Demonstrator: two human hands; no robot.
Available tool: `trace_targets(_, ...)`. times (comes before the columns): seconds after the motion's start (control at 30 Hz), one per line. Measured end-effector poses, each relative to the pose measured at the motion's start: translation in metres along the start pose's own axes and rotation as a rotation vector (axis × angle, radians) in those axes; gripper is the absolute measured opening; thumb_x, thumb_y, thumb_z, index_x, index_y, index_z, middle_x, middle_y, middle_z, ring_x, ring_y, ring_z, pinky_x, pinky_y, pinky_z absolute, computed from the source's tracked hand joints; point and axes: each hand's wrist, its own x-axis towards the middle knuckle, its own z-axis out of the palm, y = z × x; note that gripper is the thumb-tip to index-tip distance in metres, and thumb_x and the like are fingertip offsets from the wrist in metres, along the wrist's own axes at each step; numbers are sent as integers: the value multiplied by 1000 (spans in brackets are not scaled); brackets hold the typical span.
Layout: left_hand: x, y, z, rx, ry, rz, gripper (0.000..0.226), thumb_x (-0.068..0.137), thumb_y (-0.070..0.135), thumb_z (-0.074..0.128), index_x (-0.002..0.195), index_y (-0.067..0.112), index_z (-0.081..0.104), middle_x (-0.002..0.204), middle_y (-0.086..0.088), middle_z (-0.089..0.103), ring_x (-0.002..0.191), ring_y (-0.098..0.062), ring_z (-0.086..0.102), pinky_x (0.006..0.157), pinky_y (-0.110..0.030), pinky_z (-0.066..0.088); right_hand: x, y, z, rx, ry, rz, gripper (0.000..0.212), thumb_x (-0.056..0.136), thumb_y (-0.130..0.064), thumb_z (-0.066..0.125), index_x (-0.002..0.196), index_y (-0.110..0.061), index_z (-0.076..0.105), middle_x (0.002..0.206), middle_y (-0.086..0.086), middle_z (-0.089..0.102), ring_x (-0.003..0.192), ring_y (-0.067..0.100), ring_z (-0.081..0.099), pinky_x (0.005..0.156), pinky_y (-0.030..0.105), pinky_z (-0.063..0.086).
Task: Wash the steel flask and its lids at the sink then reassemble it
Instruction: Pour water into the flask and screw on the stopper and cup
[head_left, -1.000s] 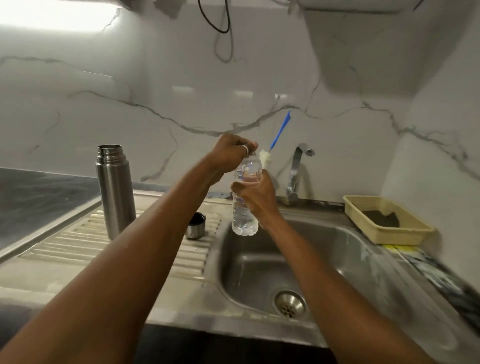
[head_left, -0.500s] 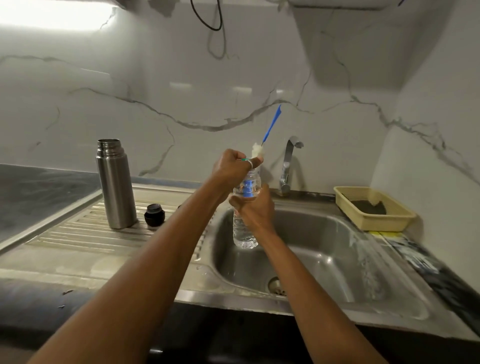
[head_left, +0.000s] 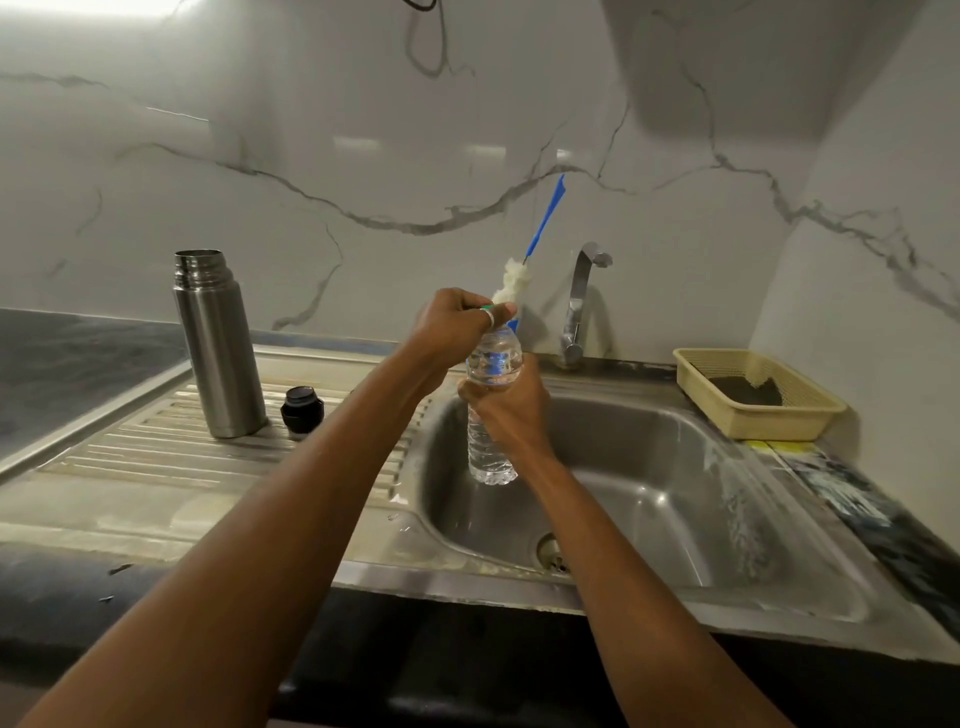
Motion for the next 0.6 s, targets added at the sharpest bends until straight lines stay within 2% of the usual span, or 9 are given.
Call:
trace_targets(0.1,2,-1,4,42,105,-36,42,83,44,80,61,15,61,70,-6,66,68,-19,66,67,-31,53,1,2,1,-32,-16,-15,59,75,-16,87,122,-13,51,104,0,70,86,13,69,80,27,57)
trace_targets(0.2,1,-3,7,61,146,-77,49,80,47,82,58,17,50,66,-3,59,65,-17,62,63,-28,48,-1,4,0,-54,-27,-17,58,76,-14,87,122,-12,51,101,-2,68,83,7,66,75,19,53)
trace_targets(0.3,0,-5,8,34,139,-72,40,83,46,79,69,18,54,74,-2,64,70,-17,66,65,-27,53,0,6,0,-42,-25,-3,58,75,-13,87,122,-13,52,102,-1,69,84,8,67,76,22,55)
trace_targets(0.47,11,-6,-1,-178,181,-58,33,84,42,81,98,17,64,97,-2,70,93,-17,69,81,-34,61,0,6,-4,-43,-5,20,56,73,-15,86,118,-15,53,100,-1,70,80,7,67,65,15,49)
trace_targets(0.6,19,-8,-16,-143,205,-48,30,89,15,77,117,15,67,108,-2,68,101,-17,68,87,-31,61,3,10,-6,-33,-7,32,58,73,-16,86,121,-14,51,104,2,69,85,13,69,70,21,55)
